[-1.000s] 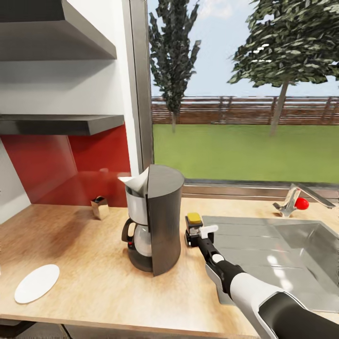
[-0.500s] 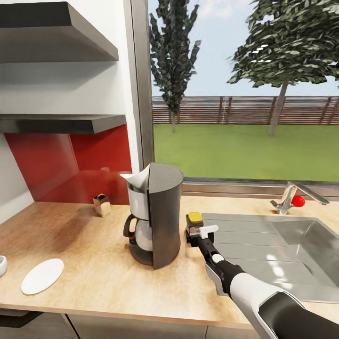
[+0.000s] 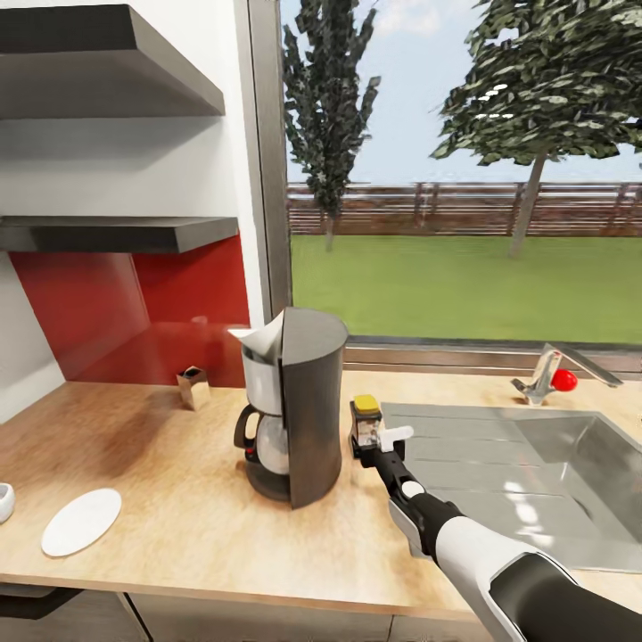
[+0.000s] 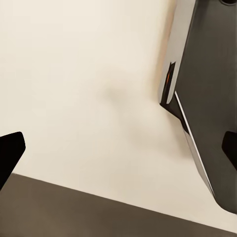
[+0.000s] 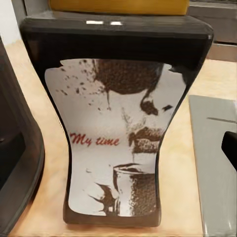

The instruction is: Set up a coffee station on the kitchen countertop: keep the coffee maker on the countertop, move the bottle of coffee from the kitchen shelf to the counter next to the coffee maker, place a paper coffee filter on top of the coffee maker, put the saucer next to the coffee maker with the coffee cup on the saucer, and place the electric kettle next to the coffee maker.

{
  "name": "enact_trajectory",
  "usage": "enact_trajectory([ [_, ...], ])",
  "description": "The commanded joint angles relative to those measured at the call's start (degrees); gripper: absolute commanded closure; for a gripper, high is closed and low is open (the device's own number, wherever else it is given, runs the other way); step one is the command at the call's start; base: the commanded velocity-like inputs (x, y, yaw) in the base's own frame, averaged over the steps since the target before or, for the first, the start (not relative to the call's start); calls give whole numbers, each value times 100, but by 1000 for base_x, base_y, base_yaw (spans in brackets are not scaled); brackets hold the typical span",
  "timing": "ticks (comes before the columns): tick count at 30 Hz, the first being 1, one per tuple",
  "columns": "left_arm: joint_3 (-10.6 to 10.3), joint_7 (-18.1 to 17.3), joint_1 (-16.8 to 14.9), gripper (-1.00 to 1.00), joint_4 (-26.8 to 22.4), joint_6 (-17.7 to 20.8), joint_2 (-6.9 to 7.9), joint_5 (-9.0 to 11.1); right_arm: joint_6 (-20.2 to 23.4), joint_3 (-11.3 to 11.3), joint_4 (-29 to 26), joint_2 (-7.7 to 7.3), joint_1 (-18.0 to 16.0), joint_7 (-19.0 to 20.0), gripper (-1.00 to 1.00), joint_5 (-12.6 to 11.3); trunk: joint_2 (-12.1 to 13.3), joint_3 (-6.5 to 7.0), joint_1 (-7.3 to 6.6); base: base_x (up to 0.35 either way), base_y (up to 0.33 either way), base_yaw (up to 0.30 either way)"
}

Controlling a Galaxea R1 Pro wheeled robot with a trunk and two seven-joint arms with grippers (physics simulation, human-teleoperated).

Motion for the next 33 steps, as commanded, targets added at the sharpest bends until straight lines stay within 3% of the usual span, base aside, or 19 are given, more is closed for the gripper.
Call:
enact_trajectory([
  [1,-1,2,1,-100,-2,5,-1,59,-17,50,7,0,-5,-31,-100,-31,-10,-9,2,-156,0,0],
  [14,-1,6,-5,-100,-9,1,-3,60,-12,50,7,4,-5,-31,-100,-31,-10,-9,2,-313,20,0],
  [33,-9,-17,-127,-100,-24,-64,22,68,-9,53,-95,53,-5,-14,-100,-31,-10,-9,2,-297,183,0],
])
